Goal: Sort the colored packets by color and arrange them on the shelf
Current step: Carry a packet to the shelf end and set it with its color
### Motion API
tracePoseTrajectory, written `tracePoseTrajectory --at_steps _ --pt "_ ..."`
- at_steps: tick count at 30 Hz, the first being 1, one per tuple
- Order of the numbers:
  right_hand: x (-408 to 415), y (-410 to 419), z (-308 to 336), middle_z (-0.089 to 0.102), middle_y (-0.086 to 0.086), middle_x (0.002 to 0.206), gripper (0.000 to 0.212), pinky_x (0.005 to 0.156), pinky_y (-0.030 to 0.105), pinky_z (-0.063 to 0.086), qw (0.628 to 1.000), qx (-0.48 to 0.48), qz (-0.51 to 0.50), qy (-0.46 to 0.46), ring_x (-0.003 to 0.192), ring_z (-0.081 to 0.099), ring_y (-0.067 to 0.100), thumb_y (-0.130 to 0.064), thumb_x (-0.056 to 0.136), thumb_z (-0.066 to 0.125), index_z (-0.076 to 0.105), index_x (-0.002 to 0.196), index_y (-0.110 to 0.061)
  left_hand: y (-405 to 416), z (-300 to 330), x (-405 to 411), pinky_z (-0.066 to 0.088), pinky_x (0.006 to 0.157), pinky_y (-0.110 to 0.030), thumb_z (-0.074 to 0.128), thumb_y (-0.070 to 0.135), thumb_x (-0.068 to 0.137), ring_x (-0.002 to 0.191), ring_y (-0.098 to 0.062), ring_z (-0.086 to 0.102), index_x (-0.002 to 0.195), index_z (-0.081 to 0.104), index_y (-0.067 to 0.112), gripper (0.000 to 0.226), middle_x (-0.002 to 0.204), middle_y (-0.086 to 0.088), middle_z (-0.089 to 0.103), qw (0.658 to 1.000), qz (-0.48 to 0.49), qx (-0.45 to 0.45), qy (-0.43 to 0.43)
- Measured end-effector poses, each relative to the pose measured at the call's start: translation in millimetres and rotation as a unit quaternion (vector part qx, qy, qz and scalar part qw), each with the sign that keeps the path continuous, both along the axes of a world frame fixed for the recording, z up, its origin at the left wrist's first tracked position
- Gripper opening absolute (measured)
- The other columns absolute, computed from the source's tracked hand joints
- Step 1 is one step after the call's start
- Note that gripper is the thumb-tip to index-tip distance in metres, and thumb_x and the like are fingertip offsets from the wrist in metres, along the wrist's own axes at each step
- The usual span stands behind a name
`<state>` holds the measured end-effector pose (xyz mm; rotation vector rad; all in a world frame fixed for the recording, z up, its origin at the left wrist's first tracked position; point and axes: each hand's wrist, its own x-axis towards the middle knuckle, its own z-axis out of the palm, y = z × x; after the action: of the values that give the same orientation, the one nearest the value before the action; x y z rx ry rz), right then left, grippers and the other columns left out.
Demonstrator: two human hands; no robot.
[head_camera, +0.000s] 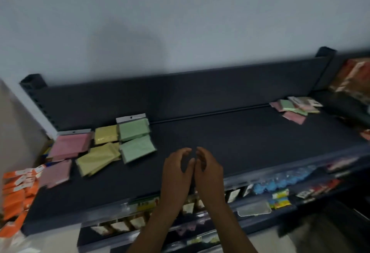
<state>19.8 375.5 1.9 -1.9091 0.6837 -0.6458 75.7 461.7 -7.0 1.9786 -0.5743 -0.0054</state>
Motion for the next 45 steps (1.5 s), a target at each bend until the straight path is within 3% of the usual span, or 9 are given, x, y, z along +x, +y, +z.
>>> tracePoseTrajectory --at_steps 2,6,9,17,25,32,36,41,45 --pt "-19 -28 1 0.067 -0.003 0.126 0.034 0.098 0.029 0.053 1.000 -0.007 -0.025 -0.004 0.110 0.064 0.007 -0.014 0.103 0.052 0.060 0.136 -0.018 -30 2 -15 0.046 0.105 -0.033 0.058 0.035 0.101 0.120 -0.006 0.053 0.128 0.060 0.031 0.027 0.128 0.013 0.058 1.000 -0.020 0.004 0.000" --pt "-58 -85 4 0.061 -0.030 0.100 0.035 0.082 0.004 0.046 0.998 0.002 -0.056 -0.020 0.095 0.059 -0.018 -0.007 0.101 0.051 0.061 0.123 -0.032 -91 7 -46 0.045 0.105 -0.030 0.059 0.034 0.101 0.121 -0.002 0.051 0.128 0.059 0.035 0.028 0.127 0.018 0.056 0.998 -0.061 0.003 0.000" --pt "-87 -128 1 0.061 -0.024 0.104 0.034 0.084 0.006 0.047 0.997 0.015 -0.080 -0.013 0.096 0.056 -0.022 -0.011 0.101 0.051 0.061 0.130 -0.027 -136 6 -71 0.046 0.104 -0.030 0.060 0.031 0.100 0.121 -0.001 0.052 0.127 0.059 0.036 0.028 0.125 0.020 0.057 0.996 -0.093 0.000 -0.001" --pt "-151 -213 -10 0.068 -0.011 0.122 0.034 0.096 0.031 0.054 0.988 0.037 -0.149 -0.035 0.108 0.063 0.001 -0.014 0.101 0.054 0.063 0.132 -0.024 -238 -2 -127 0.051 0.099 -0.039 0.064 0.026 0.097 0.117 -0.007 0.058 0.124 0.060 0.038 0.030 0.122 0.020 0.060 0.987 -0.158 -0.002 -0.010" --pt "-182 -265 -13 0.069 -0.013 0.112 0.032 0.075 0.006 0.048 0.981 0.046 -0.181 -0.052 0.096 0.065 -0.006 -0.016 0.097 0.062 0.063 0.127 -0.027 -288 7 -141 0.050 0.098 -0.034 0.070 0.026 0.093 0.116 -0.006 0.055 0.125 0.061 0.033 0.035 0.120 0.019 0.059 0.981 -0.195 0.017 -0.009" --pt "-173 -296 -29 0.067 -0.012 0.120 0.033 0.085 0.026 0.059 0.977 0.065 -0.195 -0.051 0.100 0.064 -0.004 -0.017 0.099 0.061 0.061 0.131 -0.027 -328 -11 -135 0.050 0.100 -0.032 0.067 0.026 0.095 0.119 -0.004 0.054 0.128 0.060 0.033 0.034 0.124 0.016 0.059 0.976 -0.217 0.036 0.008" --pt "-159 -327 -32 0.068 -0.011 0.117 0.032 0.087 0.018 0.054 0.977 0.017 -0.210 -0.026 0.099 0.064 -0.003 -0.019 0.099 0.062 0.063 0.131 -0.023 -364 -18 -118 0.048 0.103 -0.033 0.066 0.027 0.096 0.123 -0.008 0.053 0.130 0.060 0.031 0.035 0.129 0.012 0.059 0.975 -0.218 0.034 0.008" --pt "-131 -389 -15 0.069 -0.006 0.121 0.036 0.094 0.033 0.056 0.978 -0.037 -0.204 0.001 0.108 0.065 0.004 -0.021 0.097 0.063 0.062 0.133 -0.020 -427 -7 -81 0.040 0.102 -0.023 0.067 0.029 0.095 0.124 -0.008 0.052 0.132 0.059 0.029 0.038 0.132 0.012 0.059 0.975 -0.219 0.017 -0.019" --pt "-102 -433 13 0.067 -0.029 0.094 0.035 0.080 0.028 0.058 0.976 -0.079 -0.202 -0.019 0.089 0.065 -0.002 -0.002 0.092 0.066 0.070 0.105 -0.034 -469 -1 -50 0.046 0.100 -0.029 0.067 0.035 0.093 0.120 -0.010 0.054 0.126 0.057 0.035 0.034 0.128 0.016 0.059 0.975 -0.219 0.000 -0.019"
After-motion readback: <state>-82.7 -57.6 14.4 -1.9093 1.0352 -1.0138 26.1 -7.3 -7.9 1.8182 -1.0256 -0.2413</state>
